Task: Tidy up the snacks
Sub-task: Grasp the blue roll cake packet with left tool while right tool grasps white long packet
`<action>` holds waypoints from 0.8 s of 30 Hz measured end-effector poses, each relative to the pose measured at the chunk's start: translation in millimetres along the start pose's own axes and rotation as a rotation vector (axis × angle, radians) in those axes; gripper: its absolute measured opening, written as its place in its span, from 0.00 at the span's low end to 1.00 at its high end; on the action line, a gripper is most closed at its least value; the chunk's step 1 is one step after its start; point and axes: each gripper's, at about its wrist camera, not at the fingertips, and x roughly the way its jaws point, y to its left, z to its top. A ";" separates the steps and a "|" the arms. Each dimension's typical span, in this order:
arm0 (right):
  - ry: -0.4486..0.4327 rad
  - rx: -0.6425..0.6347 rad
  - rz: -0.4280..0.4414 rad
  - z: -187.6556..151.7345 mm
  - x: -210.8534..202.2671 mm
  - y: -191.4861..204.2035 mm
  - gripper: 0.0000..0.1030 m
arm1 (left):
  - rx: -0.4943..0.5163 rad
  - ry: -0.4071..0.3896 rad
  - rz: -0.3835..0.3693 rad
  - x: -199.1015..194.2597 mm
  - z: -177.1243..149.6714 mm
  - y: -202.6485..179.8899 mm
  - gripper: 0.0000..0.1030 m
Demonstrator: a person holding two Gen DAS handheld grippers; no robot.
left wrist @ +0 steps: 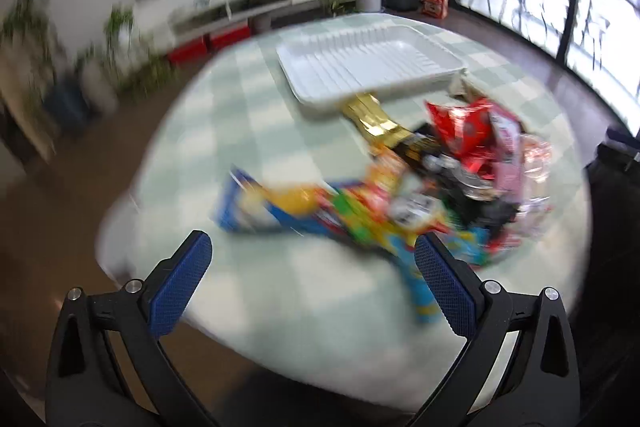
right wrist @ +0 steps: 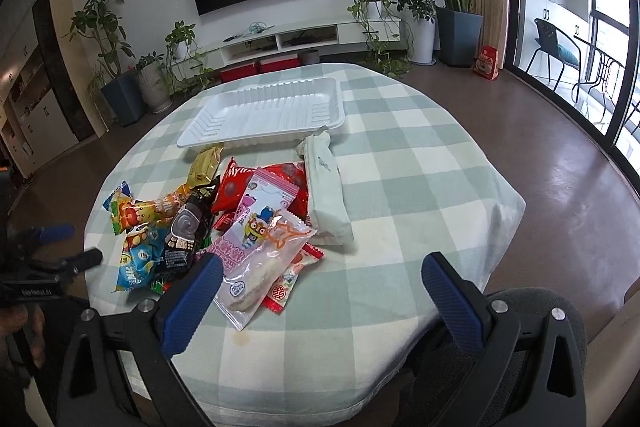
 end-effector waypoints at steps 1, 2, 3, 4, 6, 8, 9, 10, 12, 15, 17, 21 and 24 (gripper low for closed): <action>0.013 -0.002 0.016 2.9 3.3 -0.8 0.96 | 0.080 0.009 0.016 7.8 10.1 9.6 1.00; 0.022 -0.010 0.030 6.6 5.8 1.1 0.95 | 0.138 0.008 -0.006 13.8 17.4 15.6 0.98; 0.029 -0.024 0.045 9.6 7.9 2.3 0.94 | 0.185 0.001 -0.038 17.7 22.4 18.5 0.98; 0.030 -0.045 0.060 13.1 9.5 4.0 0.92 | 0.294 -0.015 -0.079 24.2 27.4 18.1 0.98; 0.032 -0.075 0.076 19.5 12.7 6.6 0.90 | 0.462 0.009 -0.100 39.4 32.1 11.7 0.98; 0.039 -0.085 0.096 26.1 14.8 4.2 0.90 | 0.607 0.074 -0.123 60.5 32.6 11.5 0.92; 0.045 -0.083 0.104 29.2 15.9 2.1 0.90 | 0.633 0.106 -0.140 70.6 36.7 14.9 0.88; 0.051 -0.076 0.109 31.7 17.0 -1.2 0.90 | 0.643 0.130 -0.168 78.7 39.4 18.8 0.83; 0.064 -0.062 0.110 34.4 21.6 -5.0 0.90 | 0.635 0.169 -0.216 94.5 42.7 28.8 0.76; 0.100 -0.054 0.111 35.3 33.3 -6.0 0.89 | 0.666 0.232 -0.284 108.5 38.7 29.1 0.67; 0.121 -0.050 0.120 34.8 39.0 -5.5 0.88 | 0.715 0.243 -0.313 107.9 32.3 21.4 0.67; 0.147 -0.037 0.131 34.5 48.7 -4.0 0.88 | 0.768 0.250 -0.300 112.2 31.7 10.5 0.67; 0.162 -0.022 0.146 34.6 53.5 -2.2 0.88 | 0.834 0.294 -0.312 122.0 29.7 -2.7 0.67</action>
